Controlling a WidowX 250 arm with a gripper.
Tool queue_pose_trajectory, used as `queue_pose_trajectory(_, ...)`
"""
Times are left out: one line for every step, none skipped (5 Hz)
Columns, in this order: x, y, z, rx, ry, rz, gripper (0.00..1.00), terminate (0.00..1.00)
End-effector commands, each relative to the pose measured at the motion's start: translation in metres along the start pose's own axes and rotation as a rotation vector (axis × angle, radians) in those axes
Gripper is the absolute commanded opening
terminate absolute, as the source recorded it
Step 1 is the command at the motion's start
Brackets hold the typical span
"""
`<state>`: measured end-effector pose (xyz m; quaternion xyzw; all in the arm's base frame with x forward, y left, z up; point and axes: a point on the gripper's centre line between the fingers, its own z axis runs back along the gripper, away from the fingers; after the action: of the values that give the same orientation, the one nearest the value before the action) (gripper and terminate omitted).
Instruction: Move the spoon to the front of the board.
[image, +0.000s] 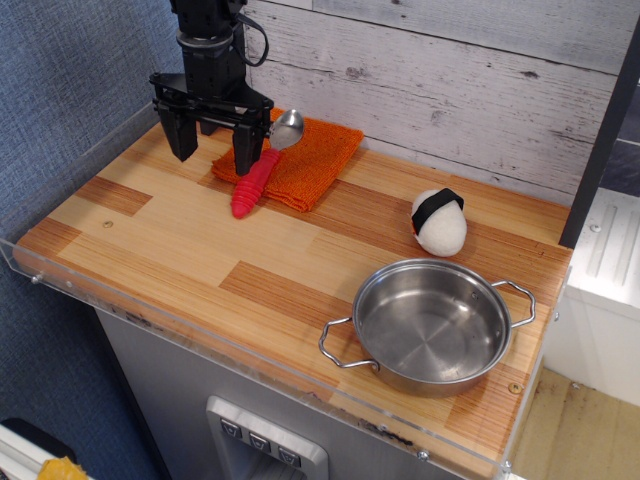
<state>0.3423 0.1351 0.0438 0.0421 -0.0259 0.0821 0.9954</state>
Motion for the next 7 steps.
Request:
queue_pose_trajectory(0.009, -0.005, 0.014, -0.002, -0.051, 0.065, 1.0, 0.0)
queue_pose_trajectory(0.01, -0.01, 0.009, -0.014, -0.045, 0.075, 1.0, 0.0)
queue_pose_trajectory(0.014, -0.015, 0.002, -0.02, -0.041, 0.073, 1.0, 0.0)
queue_pose_trajectory(0.017, -0.017, -0.003, -0.013, -0.032, 0.059, 1.0, 0.0)
queue_pose_trajectory(0.019, -0.016, -0.006, -0.011, -0.024, 0.047, 1.0, 0.0)
queue_pose_trajectory(0.02, -0.017, -0.007, -0.009, -0.021, 0.035, 1.0, 0.0)
queue_pose_trajectory(0.021, -0.018, -0.008, -0.004, -0.017, 0.025, 1.0, 0.0)
